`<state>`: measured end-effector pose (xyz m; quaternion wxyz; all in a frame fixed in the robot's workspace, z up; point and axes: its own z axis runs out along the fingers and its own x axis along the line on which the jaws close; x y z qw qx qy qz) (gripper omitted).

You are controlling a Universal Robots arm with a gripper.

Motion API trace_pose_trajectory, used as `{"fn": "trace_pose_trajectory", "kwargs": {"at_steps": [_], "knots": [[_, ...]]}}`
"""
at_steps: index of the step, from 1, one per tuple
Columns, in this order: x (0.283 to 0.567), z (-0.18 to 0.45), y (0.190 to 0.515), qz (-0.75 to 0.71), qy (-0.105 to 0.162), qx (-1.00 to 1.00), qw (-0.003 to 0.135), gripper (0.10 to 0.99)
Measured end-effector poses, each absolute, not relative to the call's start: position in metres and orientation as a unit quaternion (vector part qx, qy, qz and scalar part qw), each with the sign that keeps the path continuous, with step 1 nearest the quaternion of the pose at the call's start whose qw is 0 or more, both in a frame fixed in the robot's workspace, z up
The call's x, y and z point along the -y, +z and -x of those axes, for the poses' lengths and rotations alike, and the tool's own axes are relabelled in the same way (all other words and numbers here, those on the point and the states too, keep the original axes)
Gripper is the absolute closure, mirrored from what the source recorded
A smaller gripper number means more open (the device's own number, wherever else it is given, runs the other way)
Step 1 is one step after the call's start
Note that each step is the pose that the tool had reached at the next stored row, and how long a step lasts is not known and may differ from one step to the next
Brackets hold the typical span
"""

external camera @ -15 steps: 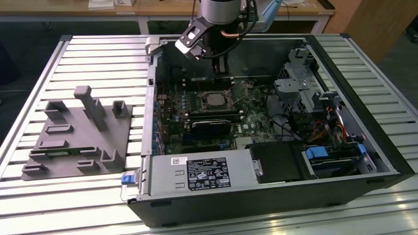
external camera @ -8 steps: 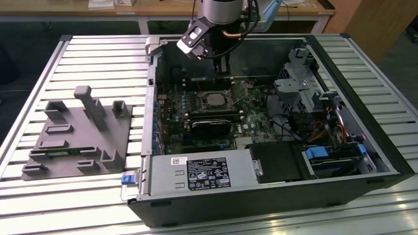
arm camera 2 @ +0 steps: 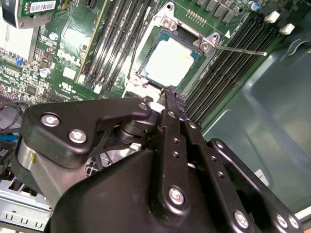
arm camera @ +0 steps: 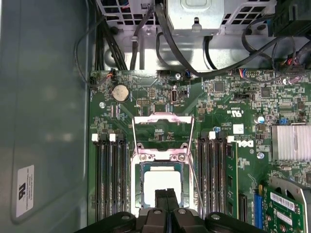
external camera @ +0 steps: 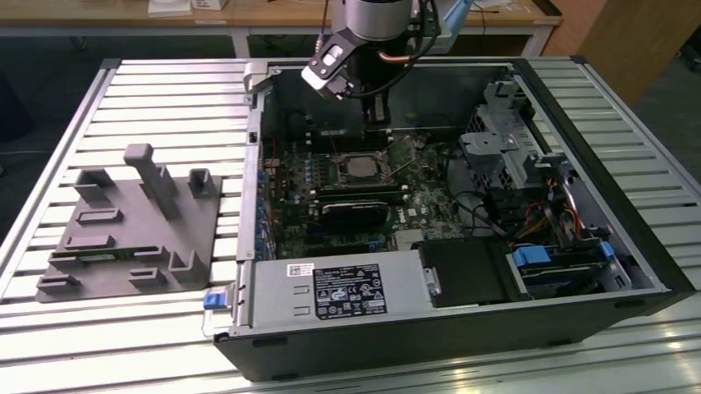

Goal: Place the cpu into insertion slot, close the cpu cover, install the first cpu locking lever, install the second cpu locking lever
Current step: 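Close the cpu cover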

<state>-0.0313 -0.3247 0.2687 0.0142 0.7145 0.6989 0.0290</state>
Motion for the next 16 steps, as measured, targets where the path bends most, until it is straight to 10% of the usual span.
{"fn": "trace_pose_trajectory", "kwargs": {"at_steps": [16], "knots": [[0.325,0.019,0.269,-0.715,0.029,-0.699,0.014,0.980]]}}
